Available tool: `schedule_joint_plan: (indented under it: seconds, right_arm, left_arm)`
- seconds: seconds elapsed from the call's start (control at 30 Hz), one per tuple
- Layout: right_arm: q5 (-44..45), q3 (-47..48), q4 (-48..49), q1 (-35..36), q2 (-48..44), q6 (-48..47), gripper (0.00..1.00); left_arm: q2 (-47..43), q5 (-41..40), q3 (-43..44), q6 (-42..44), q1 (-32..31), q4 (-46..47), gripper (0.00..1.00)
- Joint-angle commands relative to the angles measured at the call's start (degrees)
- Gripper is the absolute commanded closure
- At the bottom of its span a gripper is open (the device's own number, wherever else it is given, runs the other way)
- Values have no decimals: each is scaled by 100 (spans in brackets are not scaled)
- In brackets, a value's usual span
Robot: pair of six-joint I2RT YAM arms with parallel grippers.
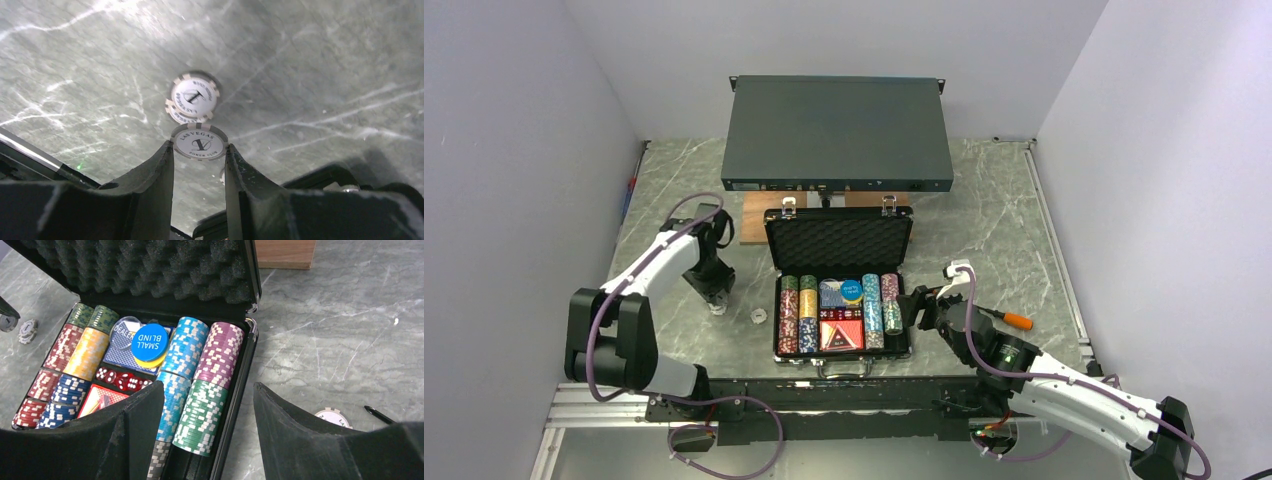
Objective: Pack up texas hold em set
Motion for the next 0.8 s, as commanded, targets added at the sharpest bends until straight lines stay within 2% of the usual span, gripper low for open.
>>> schedule_joint_plan:
  seconds: [0.0,0.3,0.77]
  right_arm:
    - [63,49,250,0,-89,-60,32]
    - [63,54,244,2,-87,-59,32]
    - [44,82,267,4,35,-67,32]
  left_arm:
    - [25,23,38,382,446,62,70]
    - [485,319,11,652,687,368,67]
    - [-150,108,-248,873,744,374,56]
